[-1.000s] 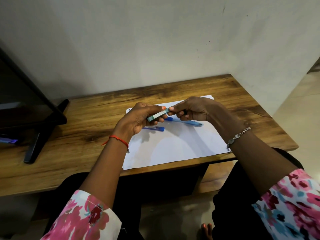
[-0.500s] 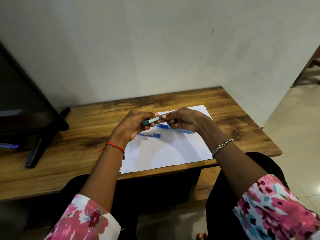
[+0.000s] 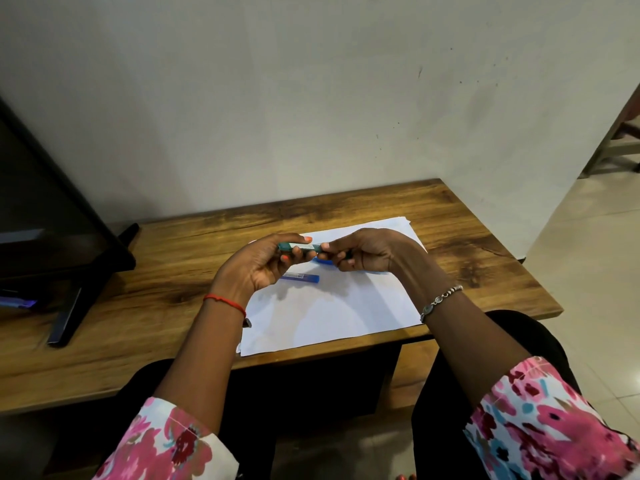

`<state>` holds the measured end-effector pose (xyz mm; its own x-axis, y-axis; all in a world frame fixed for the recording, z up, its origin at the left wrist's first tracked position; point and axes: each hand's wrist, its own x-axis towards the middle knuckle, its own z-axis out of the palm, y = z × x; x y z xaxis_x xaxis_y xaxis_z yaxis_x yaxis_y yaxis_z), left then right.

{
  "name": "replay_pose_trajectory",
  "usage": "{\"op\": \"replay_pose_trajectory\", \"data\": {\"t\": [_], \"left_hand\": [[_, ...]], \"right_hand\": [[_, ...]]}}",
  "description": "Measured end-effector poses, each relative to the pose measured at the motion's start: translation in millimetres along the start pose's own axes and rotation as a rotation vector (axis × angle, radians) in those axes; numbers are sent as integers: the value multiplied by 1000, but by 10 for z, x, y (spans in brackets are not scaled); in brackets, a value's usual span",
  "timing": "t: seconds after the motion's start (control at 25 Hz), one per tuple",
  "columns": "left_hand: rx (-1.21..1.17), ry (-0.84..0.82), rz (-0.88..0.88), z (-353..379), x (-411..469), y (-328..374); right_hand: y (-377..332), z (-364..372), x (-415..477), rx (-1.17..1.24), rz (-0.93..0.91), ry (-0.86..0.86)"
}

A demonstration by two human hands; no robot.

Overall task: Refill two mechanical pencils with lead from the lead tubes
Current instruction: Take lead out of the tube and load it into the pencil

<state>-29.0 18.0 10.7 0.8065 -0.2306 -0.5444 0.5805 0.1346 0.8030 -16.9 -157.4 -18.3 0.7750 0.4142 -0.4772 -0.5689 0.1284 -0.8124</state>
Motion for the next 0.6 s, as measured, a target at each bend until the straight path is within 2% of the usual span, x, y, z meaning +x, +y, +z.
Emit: {"op": "replay_pose_trajectory", "data": {"t": [0.24,0.44,0.6], "left_hand": [[79,-22,-35,-31,-42,-31],[236,-93,0,3,-32,-103],[280,-138,38,21,-13,-133]], "right_hand": [[-83,-51,-54,-85,-6,-6],[-166,-77,-127,-417,-102,174],[-165,-99,-123,-551,-191,255]]}}
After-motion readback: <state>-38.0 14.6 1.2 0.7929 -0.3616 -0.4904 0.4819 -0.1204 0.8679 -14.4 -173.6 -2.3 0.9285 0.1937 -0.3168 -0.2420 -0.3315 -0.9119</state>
